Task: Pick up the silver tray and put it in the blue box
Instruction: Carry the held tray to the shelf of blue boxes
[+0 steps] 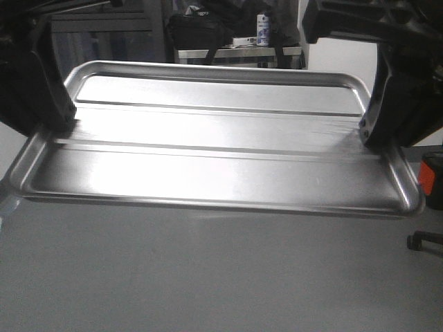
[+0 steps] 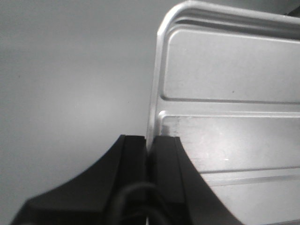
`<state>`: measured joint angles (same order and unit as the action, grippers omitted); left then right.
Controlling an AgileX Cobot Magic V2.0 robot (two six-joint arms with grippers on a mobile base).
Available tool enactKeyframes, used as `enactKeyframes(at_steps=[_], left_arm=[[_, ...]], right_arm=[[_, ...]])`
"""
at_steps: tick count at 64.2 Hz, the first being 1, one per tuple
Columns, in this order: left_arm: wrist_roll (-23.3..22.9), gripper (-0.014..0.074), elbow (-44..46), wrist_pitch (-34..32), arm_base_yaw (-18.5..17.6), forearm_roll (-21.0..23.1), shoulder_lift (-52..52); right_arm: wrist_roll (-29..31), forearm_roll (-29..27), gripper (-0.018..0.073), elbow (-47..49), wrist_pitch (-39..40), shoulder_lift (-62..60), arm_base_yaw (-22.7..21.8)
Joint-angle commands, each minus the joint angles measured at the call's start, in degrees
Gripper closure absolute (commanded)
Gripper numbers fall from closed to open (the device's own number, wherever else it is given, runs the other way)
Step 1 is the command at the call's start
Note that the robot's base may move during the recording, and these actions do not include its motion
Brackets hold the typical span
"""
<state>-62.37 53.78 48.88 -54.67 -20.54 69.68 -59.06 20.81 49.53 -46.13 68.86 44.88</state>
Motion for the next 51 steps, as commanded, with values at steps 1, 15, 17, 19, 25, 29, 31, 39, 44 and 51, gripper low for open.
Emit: enactKeyframes(at_steps=[1,15,17,19,25,29,31,39,44,51], left_arm=[[-0.9,0.07,1.5,0.0,-0.2,-2.5,-1.4],[-0.9,0.07,1.5,0.0,-0.2,-2.5,-1.4],[-0.9,0.07,1.5,0.0,-0.2,-2.5,-1.4],[-0.9,0.07,1.5,0.0,-0.2,-2.5,-1.4],[-0.9,0.07,1.5,0.0,-0.2,-2.5,-1.4],[-0.9,0.07,1.5,0.0,-0.2,-2.5,-1.4],[-0.9,0.07,1.5,0.0,-0.2,-2.5,-1.4],[-0.9,0.07,1.5,0.0,-0.2,-2.5,-1.4],[-0.9,0.07,1.5,0.0,-0.2,-2.5,-1.4],[-0.9,0.07,1.5,0.0,-0.2,-2.5,-1.4]], right_arm=[[0.2,2.7,0.0527,1.3,-0.6,-1.6,-0.1],[0.2,2.7,0.0527,1.3,-0.6,-1.6,-0.1],[0.2,2.7,0.0527,1.3,-0.6,-1.6,-0.1],[0.2,2.7,0.0527,1.3,-0.6,-1.6,-0.1],[0.2,2.7,0.0527,1.3,-0.6,-1.6,-0.1],[0.2,2.7,0.0527,1.3,-0.6,-1.6,-0.1],[0.2,2.7,0.0527,1.3,-0.6,-1.6,-0.1],[0.2,2.7,0.0527,1.3,-0.6,-1.6,-0.1],[0.2,2.7,0.0527,1.3,-0.6,-1.6,-0.1],[0.2,2.7,0.0527,1.3,-0.6,-1.6,-0.1]])
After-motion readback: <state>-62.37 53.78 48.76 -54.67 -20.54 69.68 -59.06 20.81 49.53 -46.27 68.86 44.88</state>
